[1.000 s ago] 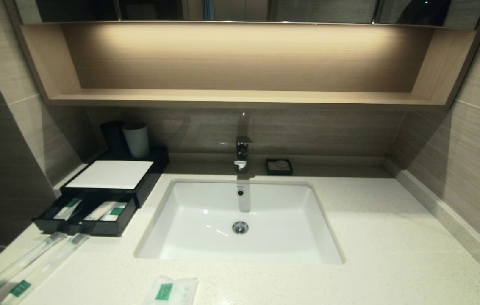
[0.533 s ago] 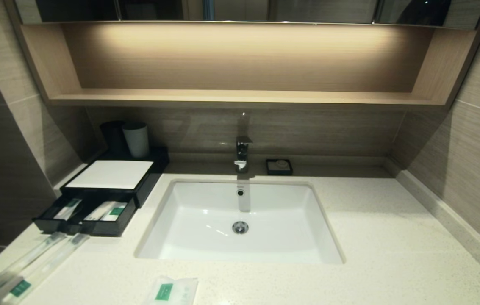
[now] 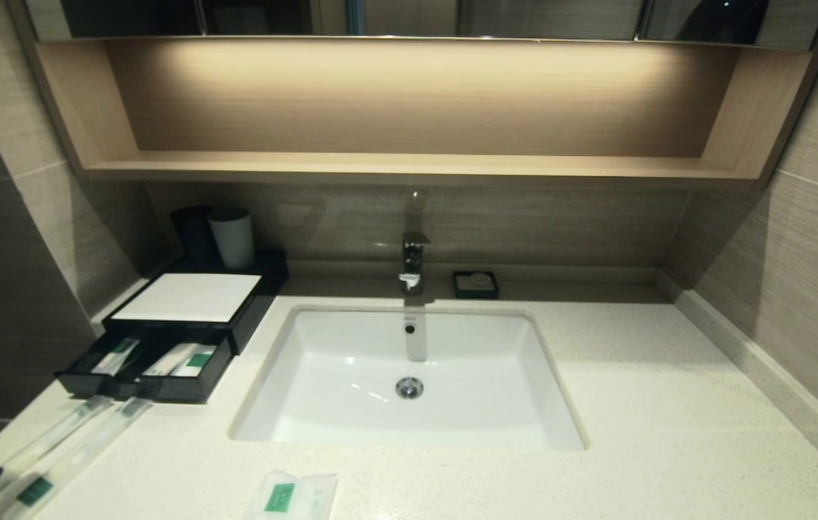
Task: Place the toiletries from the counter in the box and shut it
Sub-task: Pick up the bathroom toiletry
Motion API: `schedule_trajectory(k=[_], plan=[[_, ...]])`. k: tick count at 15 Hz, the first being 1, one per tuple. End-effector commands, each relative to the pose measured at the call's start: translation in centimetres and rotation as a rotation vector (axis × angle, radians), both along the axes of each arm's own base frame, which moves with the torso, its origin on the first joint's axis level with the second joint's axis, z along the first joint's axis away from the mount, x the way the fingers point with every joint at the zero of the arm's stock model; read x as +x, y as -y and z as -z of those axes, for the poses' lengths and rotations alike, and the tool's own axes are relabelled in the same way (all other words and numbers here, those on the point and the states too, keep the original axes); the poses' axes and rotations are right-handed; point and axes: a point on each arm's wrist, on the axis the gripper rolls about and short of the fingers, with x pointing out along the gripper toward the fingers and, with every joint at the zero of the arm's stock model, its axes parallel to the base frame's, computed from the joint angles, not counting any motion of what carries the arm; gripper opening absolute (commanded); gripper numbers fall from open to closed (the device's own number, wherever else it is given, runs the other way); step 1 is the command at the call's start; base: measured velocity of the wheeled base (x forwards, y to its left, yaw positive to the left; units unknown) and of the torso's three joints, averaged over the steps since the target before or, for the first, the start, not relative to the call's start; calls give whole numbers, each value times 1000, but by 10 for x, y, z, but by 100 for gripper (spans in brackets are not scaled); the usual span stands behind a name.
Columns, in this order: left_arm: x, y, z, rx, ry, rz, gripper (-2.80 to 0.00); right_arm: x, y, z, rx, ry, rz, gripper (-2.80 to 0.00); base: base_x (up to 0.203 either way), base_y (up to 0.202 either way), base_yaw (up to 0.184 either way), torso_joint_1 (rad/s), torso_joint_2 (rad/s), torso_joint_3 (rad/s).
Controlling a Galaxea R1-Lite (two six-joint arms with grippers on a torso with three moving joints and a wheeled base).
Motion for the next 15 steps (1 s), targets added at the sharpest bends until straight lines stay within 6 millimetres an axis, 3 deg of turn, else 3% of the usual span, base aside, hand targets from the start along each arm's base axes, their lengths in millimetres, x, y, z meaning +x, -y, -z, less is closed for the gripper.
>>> schedule_trajectory(k=[1, 15], plan=[[1, 0, 2, 2, -9, 10, -280, 0, 0, 0, 0, -1, 0, -280, 0, 0, 0, 0, 0, 0], [13, -12, 23, -20, -81, 42, -280, 0, 0, 0, 0, -1, 0, -280, 0, 0, 0, 0, 0, 0]])
